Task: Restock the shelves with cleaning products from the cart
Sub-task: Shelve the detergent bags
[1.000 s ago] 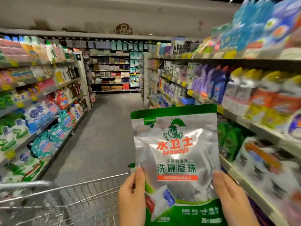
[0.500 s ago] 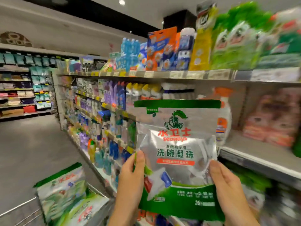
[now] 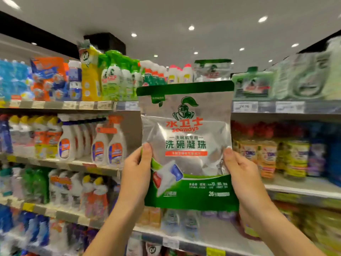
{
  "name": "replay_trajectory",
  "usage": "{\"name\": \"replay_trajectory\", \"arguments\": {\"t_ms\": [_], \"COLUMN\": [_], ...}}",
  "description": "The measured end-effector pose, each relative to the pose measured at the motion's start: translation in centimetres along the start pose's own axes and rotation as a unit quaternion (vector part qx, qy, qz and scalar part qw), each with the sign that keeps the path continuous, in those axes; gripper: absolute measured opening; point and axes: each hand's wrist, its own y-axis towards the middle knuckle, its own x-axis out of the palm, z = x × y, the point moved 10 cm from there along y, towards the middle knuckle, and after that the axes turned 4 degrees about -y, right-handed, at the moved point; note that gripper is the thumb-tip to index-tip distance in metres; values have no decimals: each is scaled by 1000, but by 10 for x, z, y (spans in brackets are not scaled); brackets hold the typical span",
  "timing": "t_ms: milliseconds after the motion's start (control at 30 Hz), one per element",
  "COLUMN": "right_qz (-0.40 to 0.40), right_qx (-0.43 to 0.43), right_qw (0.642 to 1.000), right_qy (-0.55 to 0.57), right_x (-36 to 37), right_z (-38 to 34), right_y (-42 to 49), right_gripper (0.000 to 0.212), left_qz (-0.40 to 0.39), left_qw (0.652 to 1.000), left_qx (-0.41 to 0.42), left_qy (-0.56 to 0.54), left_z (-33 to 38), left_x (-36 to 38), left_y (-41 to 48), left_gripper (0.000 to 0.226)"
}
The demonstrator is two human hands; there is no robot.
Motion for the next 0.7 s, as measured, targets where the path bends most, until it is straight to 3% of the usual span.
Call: {"name": "replay_trajectory", "arguments": {"t_ms": [300, 467, 600, 700], "right_qz": [69, 78, 97, 110], "right_qx": [-38, -79, -126, -152], "right_qw": [997, 994, 987, 982], "right_qy": [6, -5, -2, -10], "right_x": [-82, -80, -73, -67], "right_z": [-18, -34, -59, -80], "right_y": [51, 118, 184, 229], "right_gripper": [40, 48, 33, 33], "left_qz": [-50, -50, -82, -101], "left_qw": [996, 995, 986, 980], "left_qx": [40, 59, 128, 162], "left_qy": [-54, -60, -67, -50], "left_z": [16, 20, 46, 64], "left_x": [107, 137, 164, 186], "left_y": [39, 94, 150, 194], "left_gripper": [51, 48, 22, 33]}}
